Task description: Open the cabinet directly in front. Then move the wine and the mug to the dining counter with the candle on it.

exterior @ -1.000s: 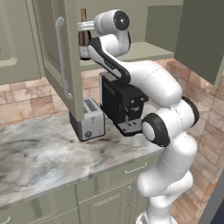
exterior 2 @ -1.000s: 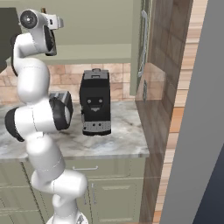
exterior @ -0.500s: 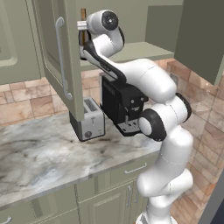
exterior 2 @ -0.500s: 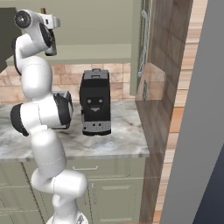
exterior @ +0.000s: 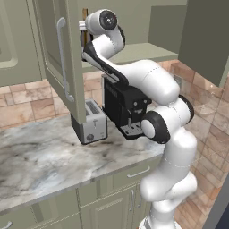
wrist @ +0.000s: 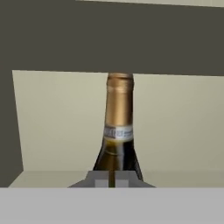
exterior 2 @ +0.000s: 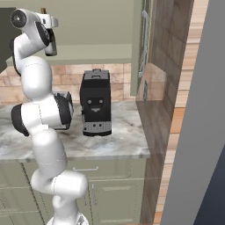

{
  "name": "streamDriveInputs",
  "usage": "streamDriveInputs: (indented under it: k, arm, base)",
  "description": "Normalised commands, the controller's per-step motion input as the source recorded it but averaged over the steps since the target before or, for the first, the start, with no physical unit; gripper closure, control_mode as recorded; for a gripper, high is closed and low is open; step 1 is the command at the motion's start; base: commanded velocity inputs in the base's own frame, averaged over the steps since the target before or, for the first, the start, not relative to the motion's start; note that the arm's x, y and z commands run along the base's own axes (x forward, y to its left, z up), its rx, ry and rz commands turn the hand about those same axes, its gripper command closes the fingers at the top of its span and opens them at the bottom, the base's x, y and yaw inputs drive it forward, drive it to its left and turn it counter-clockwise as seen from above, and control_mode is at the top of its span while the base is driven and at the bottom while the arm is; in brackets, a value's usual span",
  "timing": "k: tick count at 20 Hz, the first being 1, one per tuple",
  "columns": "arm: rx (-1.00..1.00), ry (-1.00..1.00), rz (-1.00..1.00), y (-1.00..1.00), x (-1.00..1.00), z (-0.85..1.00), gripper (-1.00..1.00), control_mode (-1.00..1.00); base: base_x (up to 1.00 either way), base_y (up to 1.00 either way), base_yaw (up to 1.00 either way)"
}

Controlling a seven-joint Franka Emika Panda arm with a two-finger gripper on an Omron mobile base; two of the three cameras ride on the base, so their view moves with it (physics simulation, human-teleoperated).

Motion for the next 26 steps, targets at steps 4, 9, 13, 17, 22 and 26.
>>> streamDriveInputs:
  k: [4, 9, 13, 17, 22, 26]
  arm:
    - [0.0, 0.0, 0.0, 0.0, 0.0, 0.0, 1.0, -1.0]
    - [0.0, 0.0, 0.0, 0.0, 0.01, 0.0, -1.0, -1.0]
    - [0.0, 0.06, 0.0, 0.0, 0.2, 0.0, -1.0, -1.0]
    - [0.0, 0.03, 0.0, 0.0, 0.25, 0.0, -1.0, -1.0]
    - [0.0, 0.0, 0.0, 0.01, 0.25, 0.0, -1.0, -1.0]
    - [0.0, 0.0, 0.0, 0.1, 0.2, 0.0, -1.0, -1.0]
  base:
    - [0.0, 0.0, 0.0]
    - [0.0, 0.0, 0.0]
    - [0.0, 0.0, 0.0]
    - [0.0, 0.0, 0.0]
    - [0.0, 0.0, 0.0]
    - [0.0, 0.0, 0.0]
